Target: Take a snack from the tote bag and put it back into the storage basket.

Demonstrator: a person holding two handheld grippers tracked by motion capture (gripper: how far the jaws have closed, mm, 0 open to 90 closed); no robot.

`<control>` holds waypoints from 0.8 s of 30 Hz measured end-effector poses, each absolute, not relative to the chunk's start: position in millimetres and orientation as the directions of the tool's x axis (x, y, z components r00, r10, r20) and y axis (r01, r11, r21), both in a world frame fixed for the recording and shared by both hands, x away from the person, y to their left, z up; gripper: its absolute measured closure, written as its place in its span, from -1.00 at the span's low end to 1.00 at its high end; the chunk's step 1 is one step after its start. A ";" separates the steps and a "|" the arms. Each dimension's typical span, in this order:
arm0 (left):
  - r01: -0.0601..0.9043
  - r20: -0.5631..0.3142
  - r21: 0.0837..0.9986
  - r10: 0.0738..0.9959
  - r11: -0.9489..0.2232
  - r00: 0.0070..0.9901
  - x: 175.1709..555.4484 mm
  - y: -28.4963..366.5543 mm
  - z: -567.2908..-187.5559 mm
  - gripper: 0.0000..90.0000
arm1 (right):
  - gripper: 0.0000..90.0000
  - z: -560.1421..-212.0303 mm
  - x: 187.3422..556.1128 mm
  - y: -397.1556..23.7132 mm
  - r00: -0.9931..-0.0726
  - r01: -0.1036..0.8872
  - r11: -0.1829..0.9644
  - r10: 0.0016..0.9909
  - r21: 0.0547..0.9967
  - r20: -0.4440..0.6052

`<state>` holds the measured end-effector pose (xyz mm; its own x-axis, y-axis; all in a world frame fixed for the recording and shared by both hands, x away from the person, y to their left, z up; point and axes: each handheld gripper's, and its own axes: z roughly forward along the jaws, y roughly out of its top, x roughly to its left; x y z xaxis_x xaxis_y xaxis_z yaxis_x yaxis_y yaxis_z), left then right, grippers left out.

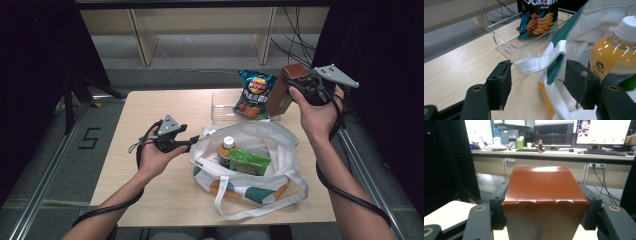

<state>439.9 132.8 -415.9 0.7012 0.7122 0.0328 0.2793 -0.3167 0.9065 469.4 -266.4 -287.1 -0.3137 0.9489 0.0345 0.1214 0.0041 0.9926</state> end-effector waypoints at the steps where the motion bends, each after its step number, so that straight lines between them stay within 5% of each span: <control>1: 0.280 0.031 0.907 0.713 -0.315 0.701 439.9 132.8 -415.9 -0.16 | -0.12 -287.3 470.7 -266.2 -0.315 0.119 0.006 0.949 0.993 0.032; 24: 0.282 0.032 0.905 0.713 -0.318 0.700 439.1 133.4 -416.2 -0.16 | -0.12 -301.5 492.4 -260.5 -0.285 0.141 0.013 0.958 0.990 0.028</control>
